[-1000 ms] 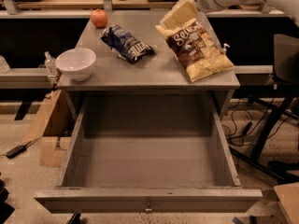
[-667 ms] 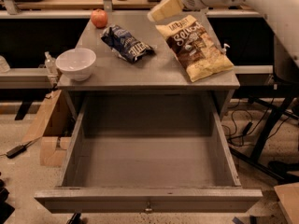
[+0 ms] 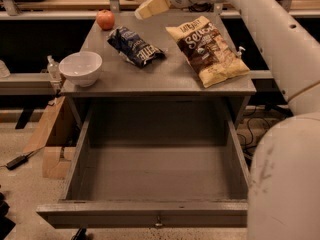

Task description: Place blue chip bag into top drawer

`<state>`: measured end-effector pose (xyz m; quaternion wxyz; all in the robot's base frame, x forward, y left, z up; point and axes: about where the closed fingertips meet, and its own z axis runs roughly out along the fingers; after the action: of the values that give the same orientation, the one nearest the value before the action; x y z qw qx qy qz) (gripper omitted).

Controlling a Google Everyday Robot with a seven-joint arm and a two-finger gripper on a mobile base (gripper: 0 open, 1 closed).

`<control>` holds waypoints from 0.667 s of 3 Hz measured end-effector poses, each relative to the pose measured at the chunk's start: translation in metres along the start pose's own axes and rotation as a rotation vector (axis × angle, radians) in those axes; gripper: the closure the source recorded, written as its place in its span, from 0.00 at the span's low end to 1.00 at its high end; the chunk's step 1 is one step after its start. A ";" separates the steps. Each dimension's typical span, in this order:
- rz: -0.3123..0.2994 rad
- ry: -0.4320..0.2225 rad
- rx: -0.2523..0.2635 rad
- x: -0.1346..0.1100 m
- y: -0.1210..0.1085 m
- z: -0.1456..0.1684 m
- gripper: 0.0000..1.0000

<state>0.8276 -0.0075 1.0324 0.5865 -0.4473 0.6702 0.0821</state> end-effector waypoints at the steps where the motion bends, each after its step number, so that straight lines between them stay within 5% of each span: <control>1: -0.001 -0.006 -0.008 -0.005 0.001 0.007 0.00; 2: 0.000 0.062 -0.025 0.005 0.006 0.018 0.00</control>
Offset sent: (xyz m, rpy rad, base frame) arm 0.0195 0.0127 -0.0247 -0.1207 0.1201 -0.0363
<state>0.8368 0.0056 1.0204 0.5598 -0.4572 0.6868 0.0766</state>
